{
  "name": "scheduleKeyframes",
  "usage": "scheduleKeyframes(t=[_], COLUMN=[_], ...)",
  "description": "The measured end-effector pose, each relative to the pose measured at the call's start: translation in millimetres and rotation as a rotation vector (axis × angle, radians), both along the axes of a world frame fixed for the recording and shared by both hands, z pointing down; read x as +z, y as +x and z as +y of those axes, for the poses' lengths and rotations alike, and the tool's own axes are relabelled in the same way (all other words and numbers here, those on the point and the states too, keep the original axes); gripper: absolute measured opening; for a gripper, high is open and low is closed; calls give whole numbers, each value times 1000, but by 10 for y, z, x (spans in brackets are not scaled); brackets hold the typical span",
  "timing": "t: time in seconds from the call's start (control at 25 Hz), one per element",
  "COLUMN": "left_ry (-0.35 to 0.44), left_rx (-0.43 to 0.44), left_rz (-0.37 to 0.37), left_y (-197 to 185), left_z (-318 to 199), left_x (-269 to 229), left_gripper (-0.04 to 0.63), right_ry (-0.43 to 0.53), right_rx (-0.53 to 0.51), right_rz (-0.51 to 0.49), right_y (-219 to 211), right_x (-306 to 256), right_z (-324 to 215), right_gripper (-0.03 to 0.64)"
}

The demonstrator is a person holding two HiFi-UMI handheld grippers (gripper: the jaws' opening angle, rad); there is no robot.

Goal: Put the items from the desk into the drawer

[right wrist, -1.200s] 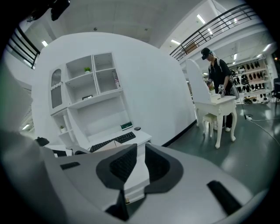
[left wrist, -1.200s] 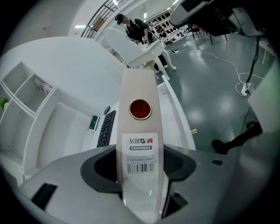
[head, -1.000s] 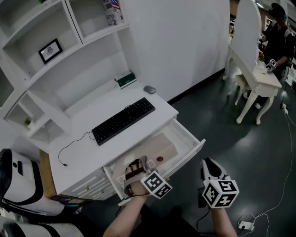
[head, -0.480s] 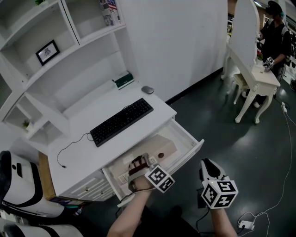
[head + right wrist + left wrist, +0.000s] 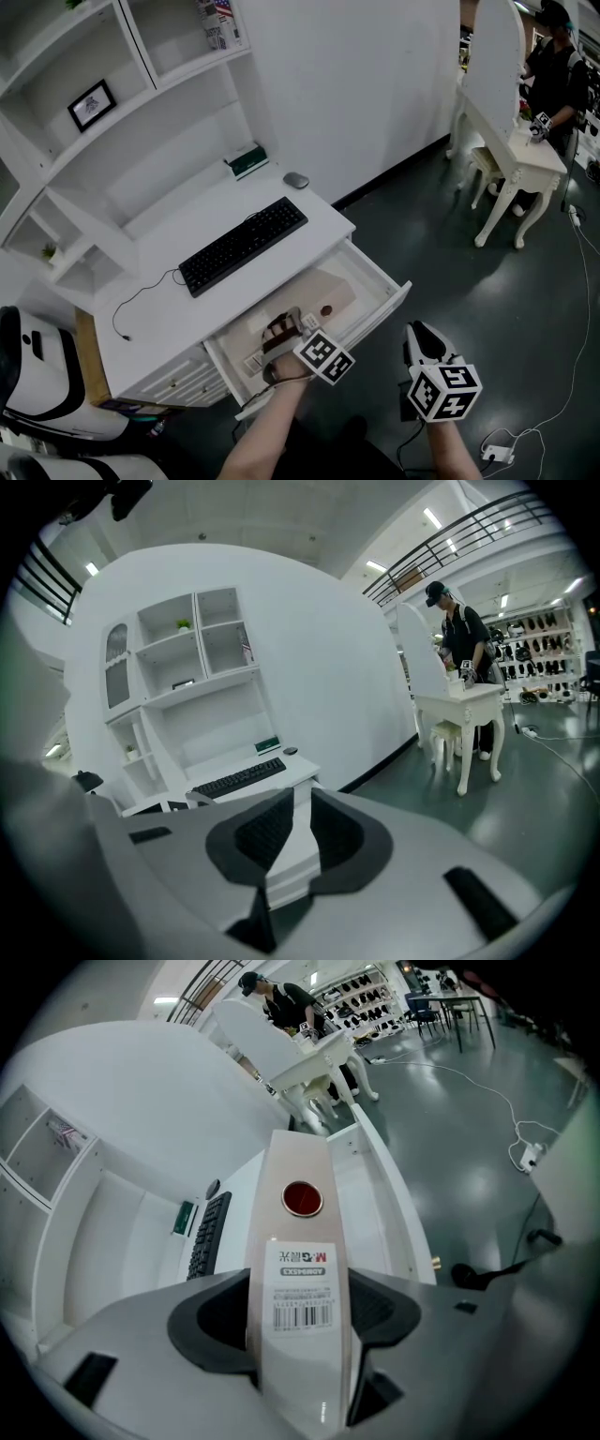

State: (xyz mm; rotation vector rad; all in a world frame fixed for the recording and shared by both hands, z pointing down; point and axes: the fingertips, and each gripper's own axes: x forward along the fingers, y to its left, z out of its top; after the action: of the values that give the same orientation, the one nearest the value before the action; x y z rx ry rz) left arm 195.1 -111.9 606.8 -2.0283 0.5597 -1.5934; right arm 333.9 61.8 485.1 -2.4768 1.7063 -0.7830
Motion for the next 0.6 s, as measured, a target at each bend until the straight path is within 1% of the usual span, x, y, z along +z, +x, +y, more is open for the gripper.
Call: scheduleKeyframes(t=[0.12,0.28,0.44,0.6], left_ry=[-43,-82,-151,-201], left_rx=[0,0,-7,-8], left_rz=[10,30,60,90], left_y=[17,46,66,87], left_z=[66,103,150,184], left_x=[79,128,166,197], left_gripper=[278,279,287,291], right_ry=[-3,-10,-17,-20], right_rx=[0,1,4,7], right_rz=[0,0,-5,-10], right_y=[17,36,43,56], right_x=[-5,16,57,72], right_z=[-5,4,25,23], right_gripper=[55,55,55,55])
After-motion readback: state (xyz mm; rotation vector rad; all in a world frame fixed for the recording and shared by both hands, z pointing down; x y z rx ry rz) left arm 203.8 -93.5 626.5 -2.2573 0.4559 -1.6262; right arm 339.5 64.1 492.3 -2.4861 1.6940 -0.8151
